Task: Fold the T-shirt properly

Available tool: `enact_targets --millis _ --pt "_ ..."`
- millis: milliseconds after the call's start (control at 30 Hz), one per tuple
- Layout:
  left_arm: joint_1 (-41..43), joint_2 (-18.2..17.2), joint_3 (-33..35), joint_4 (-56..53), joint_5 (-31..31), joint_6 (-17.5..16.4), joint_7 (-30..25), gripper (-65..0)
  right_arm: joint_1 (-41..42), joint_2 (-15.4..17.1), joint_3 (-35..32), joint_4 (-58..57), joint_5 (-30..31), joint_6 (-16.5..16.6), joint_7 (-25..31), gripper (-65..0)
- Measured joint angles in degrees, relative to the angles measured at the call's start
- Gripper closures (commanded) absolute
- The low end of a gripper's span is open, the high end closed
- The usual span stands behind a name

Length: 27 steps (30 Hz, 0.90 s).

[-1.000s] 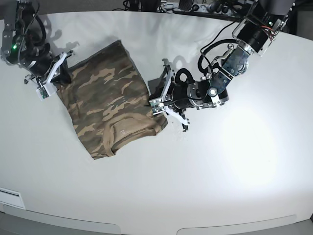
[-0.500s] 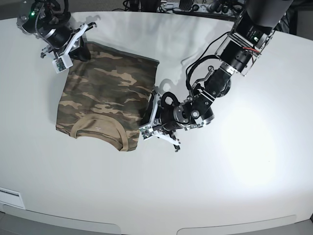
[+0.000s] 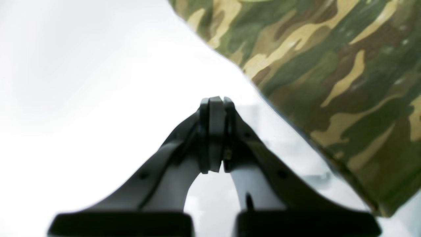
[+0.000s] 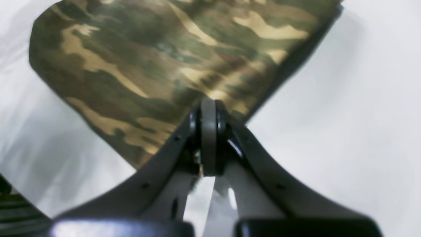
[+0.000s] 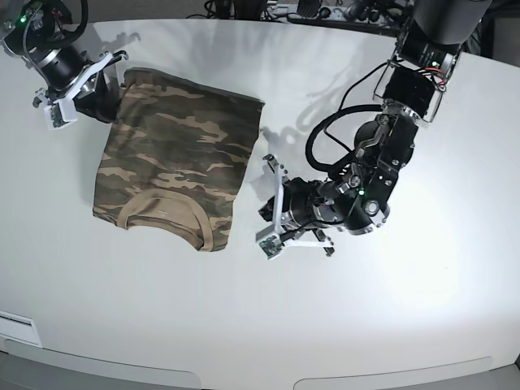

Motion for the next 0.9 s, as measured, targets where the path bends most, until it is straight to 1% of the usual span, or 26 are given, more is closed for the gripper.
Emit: enact_targets --millis 67,100,133,167,233,300,500,567,633,700,800,900 --pt "1.77 -1.09 -2.82 0.00 -1.66 0.52 0.63 0.0 0.00 0.02 1.42 0.00 -0.35 -0.11 -0.35 0.0" --pt "3.10 -1.62 -4.11 0.04 -2.54 3.15 0.85 0.0 0.00 0.09 1.95 0.00 -0.37 -0.11 -0.37 0.0" --pt "4.61 -1.88 -5.35 0.02 -3.48 4.98 0.90 0.0 0.00 0.13 2.36 0.00 -0.35 -0.15 -0.35 0.0" --pt "6.23 -2.08 -6.43 -0.02 -5.14 5.09 1.16 0.0 0.02 0.11 2.64 0.00 -0.33 -0.13 -0.35 0.0" --pt "9.44 -2.25 -7.43 -0.02 -8.33 4.79 3.13 0.0 0.00 0.13 2.82 0.00 -0.33 -0.09 -0.35 0.0" --pt "12.13 -2.03 -7.30 0.22 -11.28 4.39 3.15 0.0 0.00 0.26 2.84 0.00 -0.35 -0.09 -0.37 0.0" --pt "17.75 -0.26 -7.08 2.56 -12.74 4.31 2.34 0.0 0.02 0.33 2.84 0.00 -0.26 -0.09 -0.31 0.0" --pt "19.45 1.18 -7.10 3.41 -13.18 3.26 2.43 0.0 0.48 0.28 2.84 0.00 0.44 -0.04 -0.37 0.0" --pt "20.76 3.06 -7.06 4.07 -13.31 2.97 2.64 0.0 1.51 0.31 2.86 0.00 0.72 -0.07 -0.37 0.0" --pt "21.44 4.83 -6.97 4.24 -14.05 1.55 3.93 0.0 2.73 0.33 2.86 0.00 0.70 -0.11 -0.39 0.0" --pt "21.92 6.80 -6.73 4.22 -14.21 1.38 5.05 0.0 3.39 0.66 2.84 0.02 0.90 -0.07 -0.39 0.0" --pt "21.86 7.04 -6.69 4.22 -14.03 1.14 5.11 0.0 3.34 1.14 2.84 0.00 0.87 -0.09 -0.72 0.0"
